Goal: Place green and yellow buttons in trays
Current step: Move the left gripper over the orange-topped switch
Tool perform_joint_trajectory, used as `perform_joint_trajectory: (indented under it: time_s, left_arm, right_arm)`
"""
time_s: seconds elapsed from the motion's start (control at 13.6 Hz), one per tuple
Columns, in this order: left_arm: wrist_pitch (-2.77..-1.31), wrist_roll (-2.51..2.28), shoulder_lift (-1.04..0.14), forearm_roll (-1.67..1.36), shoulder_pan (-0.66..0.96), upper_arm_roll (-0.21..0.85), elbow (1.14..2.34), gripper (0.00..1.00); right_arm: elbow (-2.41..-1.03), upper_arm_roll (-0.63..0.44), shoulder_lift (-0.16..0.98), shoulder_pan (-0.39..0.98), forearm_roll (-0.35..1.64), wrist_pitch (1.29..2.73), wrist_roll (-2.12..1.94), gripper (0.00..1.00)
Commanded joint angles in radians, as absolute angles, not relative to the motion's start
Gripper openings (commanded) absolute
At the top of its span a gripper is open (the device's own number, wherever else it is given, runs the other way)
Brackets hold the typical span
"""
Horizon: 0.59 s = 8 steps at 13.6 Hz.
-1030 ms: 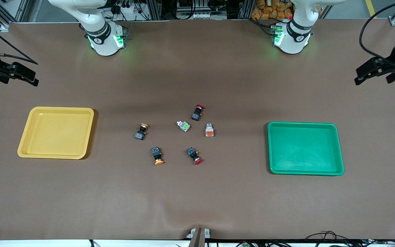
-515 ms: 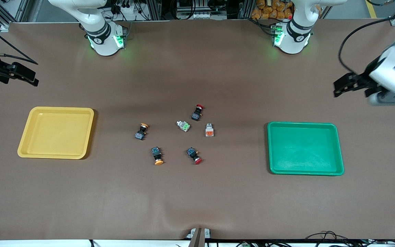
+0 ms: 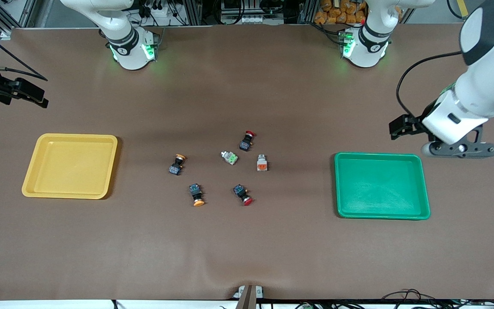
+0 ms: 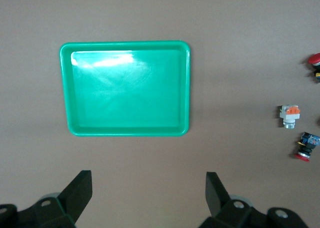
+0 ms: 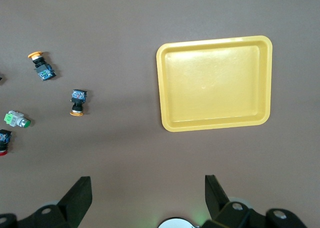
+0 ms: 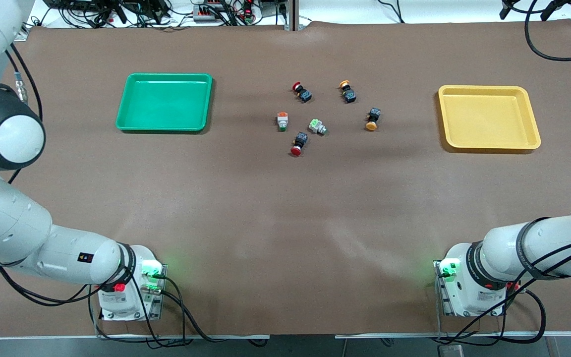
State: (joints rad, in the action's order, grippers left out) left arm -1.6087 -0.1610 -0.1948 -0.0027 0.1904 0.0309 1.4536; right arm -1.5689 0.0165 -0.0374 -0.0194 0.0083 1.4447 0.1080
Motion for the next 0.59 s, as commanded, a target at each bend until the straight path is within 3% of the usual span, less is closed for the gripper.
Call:
perform_joint_trajectory:
  time_s: [0.0, 0.52]
  left_arm:
    - [-1.632, -0.213, -0.229, 0.0, 0.207, 0.037, 1.42, 1.0]
    - [-1.718, -0.291, -0.35, -0.006, 0.297, 0.037, 1.424, 1.0]
  right_arm:
    - [-1.557, 0.018, -0.032, -0.023, 0.011, 1.439, 0.114, 1.0]
    - [-1.562, 0.018, -0.031, -0.028, 0.011, 1.433, 0.115, 1.0]
